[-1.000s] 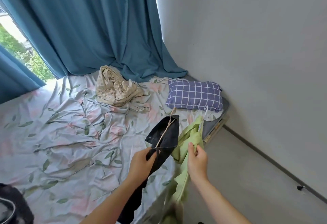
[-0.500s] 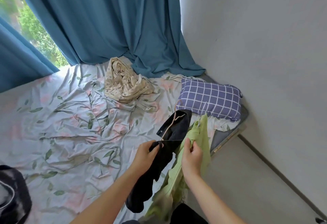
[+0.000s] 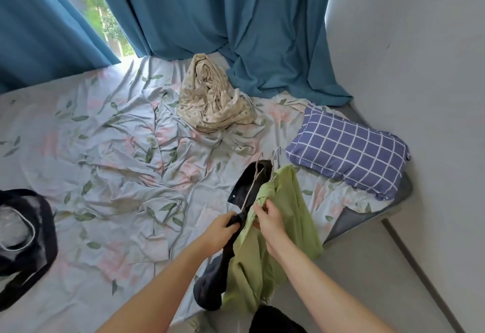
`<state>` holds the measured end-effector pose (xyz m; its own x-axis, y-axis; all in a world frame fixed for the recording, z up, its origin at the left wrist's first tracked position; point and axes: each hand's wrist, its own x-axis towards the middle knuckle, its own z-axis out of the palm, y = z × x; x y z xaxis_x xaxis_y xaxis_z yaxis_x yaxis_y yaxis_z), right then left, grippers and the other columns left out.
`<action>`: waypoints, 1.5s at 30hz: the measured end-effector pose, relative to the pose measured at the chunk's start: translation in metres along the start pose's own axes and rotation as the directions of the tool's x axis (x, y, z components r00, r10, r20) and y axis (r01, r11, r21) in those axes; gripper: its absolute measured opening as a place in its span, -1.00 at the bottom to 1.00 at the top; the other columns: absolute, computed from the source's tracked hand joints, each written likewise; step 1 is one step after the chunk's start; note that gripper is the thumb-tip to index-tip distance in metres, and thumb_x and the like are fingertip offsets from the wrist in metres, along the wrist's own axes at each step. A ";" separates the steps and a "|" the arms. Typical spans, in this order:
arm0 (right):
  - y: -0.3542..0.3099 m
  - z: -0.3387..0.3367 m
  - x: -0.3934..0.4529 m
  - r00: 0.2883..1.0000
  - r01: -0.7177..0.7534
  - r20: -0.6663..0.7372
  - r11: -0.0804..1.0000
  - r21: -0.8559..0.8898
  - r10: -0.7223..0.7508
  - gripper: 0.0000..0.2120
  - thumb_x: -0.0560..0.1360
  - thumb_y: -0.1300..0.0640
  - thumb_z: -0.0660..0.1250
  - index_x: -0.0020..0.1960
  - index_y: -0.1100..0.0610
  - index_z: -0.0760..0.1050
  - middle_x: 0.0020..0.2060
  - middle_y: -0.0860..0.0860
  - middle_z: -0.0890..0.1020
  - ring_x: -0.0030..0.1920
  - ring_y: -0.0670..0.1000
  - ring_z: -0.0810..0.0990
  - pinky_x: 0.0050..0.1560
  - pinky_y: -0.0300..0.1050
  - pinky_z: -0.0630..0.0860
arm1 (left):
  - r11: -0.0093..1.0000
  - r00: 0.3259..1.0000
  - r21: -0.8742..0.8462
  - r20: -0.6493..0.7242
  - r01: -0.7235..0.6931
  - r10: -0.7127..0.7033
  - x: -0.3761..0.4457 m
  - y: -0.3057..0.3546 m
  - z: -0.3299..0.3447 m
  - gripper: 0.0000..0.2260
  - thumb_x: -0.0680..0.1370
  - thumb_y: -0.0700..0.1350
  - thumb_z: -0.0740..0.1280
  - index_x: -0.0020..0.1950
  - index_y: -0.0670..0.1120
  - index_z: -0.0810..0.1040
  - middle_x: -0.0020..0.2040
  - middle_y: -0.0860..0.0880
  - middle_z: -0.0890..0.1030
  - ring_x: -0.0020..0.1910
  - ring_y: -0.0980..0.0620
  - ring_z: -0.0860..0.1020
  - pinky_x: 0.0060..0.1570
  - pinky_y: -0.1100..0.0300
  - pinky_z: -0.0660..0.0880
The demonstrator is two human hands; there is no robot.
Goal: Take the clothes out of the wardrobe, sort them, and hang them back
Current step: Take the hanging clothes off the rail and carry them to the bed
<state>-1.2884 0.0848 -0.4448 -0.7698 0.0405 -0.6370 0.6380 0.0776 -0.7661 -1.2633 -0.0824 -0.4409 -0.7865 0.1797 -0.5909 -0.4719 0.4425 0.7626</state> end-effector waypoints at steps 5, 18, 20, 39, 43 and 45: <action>0.009 0.038 0.030 0.998 -0.041 0.054 0.998 -0.054 0.044 -0.94 0.59 0.06 0.37 0.01 0.00 0.62 -0.03 0.03 0.71 0.08 0.12 0.69 0.27 0.29 0.58 | 0.997 0.996 -0.018 -0.033 0.077 -0.077 0.012 -0.031 -0.023 -0.88 0.57 -0.33 0.24 -0.09 -0.12 0.44 -0.27 0.10 0.45 -0.34 0.19 0.40 -0.30 0.28 0.34; 0.015 0.176 0.085 0.998 0.039 0.060 0.980 -0.196 -0.027 -0.89 0.59 0.21 0.39 -0.06 0.24 0.51 -0.20 0.01 0.61 -0.22 -0.03 0.52 -0.21 -0.24 0.43 | 0.976 0.911 0.127 -0.396 0.179 -0.116 0.033 -0.138 -0.123 -0.60 0.52 -0.33 0.19 0.25 0.00 0.57 0.22 -0.05 0.53 0.23 -0.05 0.52 0.26 -0.05 0.49; 0.014 0.198 0.091 0.998 0.041 0.046 0.979 -0.202 -0.032 -0.87 0.59 0.21 0.38 -0.10 0.19 0.48 -0.24 0.00 0.56 -0.29 -0.06 0.46 -0.33 -0.33 0.37 | 0.972 0.864 0.123 -0.490 0.199 -0.115 0.023 -0.145 -0.139 -0.57 0.58 -0.32 0.20 0.35 0.05 0.53 0.30 0.01 0.47 0.28 0.04 0.48 0.27 -0.04 0.50; -0.001 0.208 0.054 0.919 0.243 0.388 0.881 -0.407 -0.075 -0.61 0.66 0.15 0.32 0.47 0.08 0.43 0.21 0.08 0.61 0.23 0.05 0.59 0.24 0.02 0.56 | 0.947 0.757 0.186 -0.649 0.262 -0.082 -0.114 -0.185 -0.141 -0.70 0.68 -0.08 0.24 0.41 0.05 0.48 0.24 0.03 0.55 0.31 -0.02 0.46 0.06 0.02 0.50; -0.005 0.191 0.008 0.870 0.417 0.454 0.779 -0.468 -0.193 -0.72 0.62 0.15 0.33 0.32 0.03 0.52 0.12 0.03 0.66 0.16 0.02 0.63 0.25 0.08 0.57 | 0.942 0.704 0.191 -0.708 0.277 -0.063 -0.146 -0.164 -0.136 -0.67 0.69 -0.05 0.23 0.46 0.02 0.48 0.29 0.02 0.55 0.34 -0.02 0.45 0.12 0.05 0.46; -0.009 0.182 -0.012 0.825 0.503 0.522 0.706 -0.499 -0.218 -0.73 0.61 0.14 0.33 0.31 0.03 0.52 0.11 -0.02 0.66 0.17 -0.01 0.62 0.27 0.05 0.54 | 0.939 0.674 0.184 -0.736 0.291 -0.065 -0.163 -0.153 -0.130 -0.67 0.70 -0.04 0.23 0.46 0.02 0.47 0.30 0.03 0.55 0.35 -0.01 0.45 0.14 0.04 0.47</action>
<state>-1.2818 -0.0978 -0.4454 -0.7642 -0.5035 -0.4031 0.0544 0.5724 -0.8181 -1.1145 -0.2938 -0.4268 -0.7927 -0.5543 -0.2538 -0.5987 0.6291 0.4958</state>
